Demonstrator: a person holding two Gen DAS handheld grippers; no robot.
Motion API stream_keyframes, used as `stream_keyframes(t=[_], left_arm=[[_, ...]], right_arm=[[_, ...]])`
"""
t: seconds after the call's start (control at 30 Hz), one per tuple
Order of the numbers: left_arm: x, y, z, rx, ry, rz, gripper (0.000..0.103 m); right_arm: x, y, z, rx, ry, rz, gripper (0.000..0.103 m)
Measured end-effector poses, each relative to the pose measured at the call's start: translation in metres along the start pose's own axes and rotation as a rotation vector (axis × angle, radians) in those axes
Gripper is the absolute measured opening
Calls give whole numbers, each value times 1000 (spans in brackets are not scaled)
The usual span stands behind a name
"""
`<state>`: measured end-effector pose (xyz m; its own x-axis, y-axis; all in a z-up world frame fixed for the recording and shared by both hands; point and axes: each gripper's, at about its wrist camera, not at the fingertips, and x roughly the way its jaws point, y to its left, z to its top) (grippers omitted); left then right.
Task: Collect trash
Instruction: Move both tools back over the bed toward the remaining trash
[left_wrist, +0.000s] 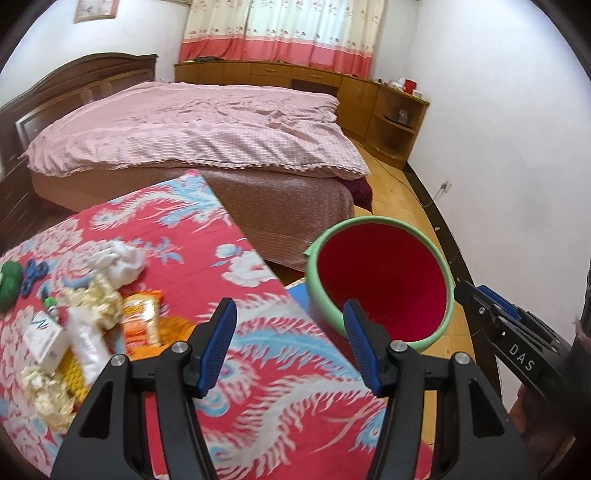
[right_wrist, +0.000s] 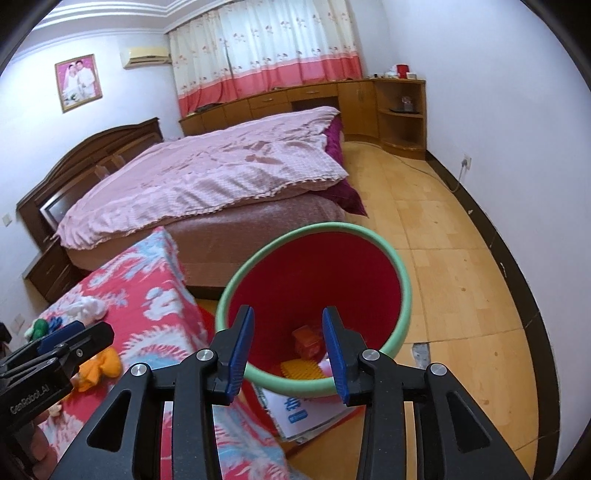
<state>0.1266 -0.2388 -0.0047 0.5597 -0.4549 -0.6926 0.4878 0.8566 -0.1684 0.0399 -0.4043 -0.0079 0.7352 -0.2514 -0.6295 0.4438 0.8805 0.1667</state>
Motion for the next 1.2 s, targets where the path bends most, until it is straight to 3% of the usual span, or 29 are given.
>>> stream_keyframes(t=[0.33, 0.7, 0.9, 1.2], left_arm=[[-49, 47, -15, -76, -56, 93, 60], [-91, 121, -44, -196, -84, 231, 60], [-98, 155, -64, -254, -71, 303, 60], [-79, 189, -87, -338, -5, 333, 60]], right_arm=[[-16, 42, -12, -26, 9, 101, 40], [-23, 95, -33, -81, 38, 208, 47], [-16, 121, -45, -117, 81, 253, 49], [5, 144, -59, -152, 150, 289, 52]])
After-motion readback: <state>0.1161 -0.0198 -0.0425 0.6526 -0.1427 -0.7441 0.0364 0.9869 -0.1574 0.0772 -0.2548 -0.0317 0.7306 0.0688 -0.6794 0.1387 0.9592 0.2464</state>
